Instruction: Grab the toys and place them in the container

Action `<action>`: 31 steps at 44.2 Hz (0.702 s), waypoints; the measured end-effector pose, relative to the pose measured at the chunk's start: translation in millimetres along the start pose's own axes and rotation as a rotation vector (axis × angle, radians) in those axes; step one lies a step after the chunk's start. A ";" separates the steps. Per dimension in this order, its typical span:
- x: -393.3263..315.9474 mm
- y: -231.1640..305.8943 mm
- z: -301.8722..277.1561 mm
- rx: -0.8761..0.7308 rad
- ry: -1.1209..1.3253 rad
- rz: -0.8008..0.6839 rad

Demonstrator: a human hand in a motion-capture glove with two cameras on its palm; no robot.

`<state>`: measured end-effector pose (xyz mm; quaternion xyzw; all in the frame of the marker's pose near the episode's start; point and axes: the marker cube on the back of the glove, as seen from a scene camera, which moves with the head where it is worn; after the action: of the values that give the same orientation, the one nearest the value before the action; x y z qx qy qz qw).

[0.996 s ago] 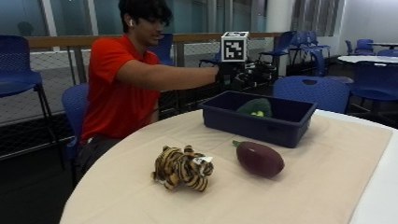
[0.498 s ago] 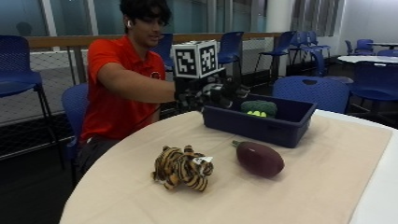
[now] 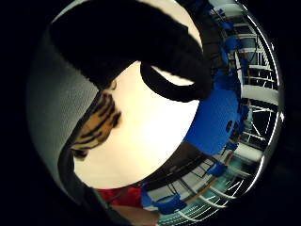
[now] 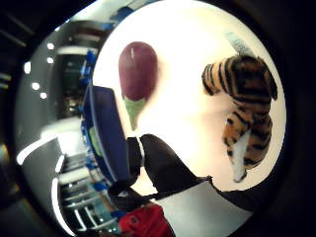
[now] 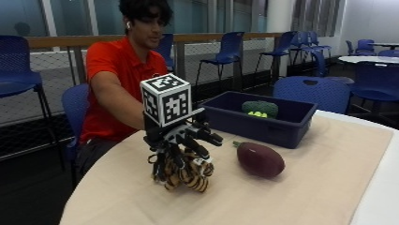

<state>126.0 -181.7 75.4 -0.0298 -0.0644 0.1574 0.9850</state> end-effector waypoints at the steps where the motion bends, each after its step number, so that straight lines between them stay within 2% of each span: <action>1: 0.9 -0.4 2.8 -0.006 0.005 0.000; 9: 7.3 -4.5 29.6 -0.082 0.081 0.030; 15: 14.5 -7.6 50.5 -0.146 0.051 0.060; 24: 12.0 -1.5 59.3 -0.125 0.075 0.066; 31: 10.9 2.9 62.6 -0.036 0.080 0.059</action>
<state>126.8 -173.1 138.4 -0.0556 -0.0269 0.1837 0.9810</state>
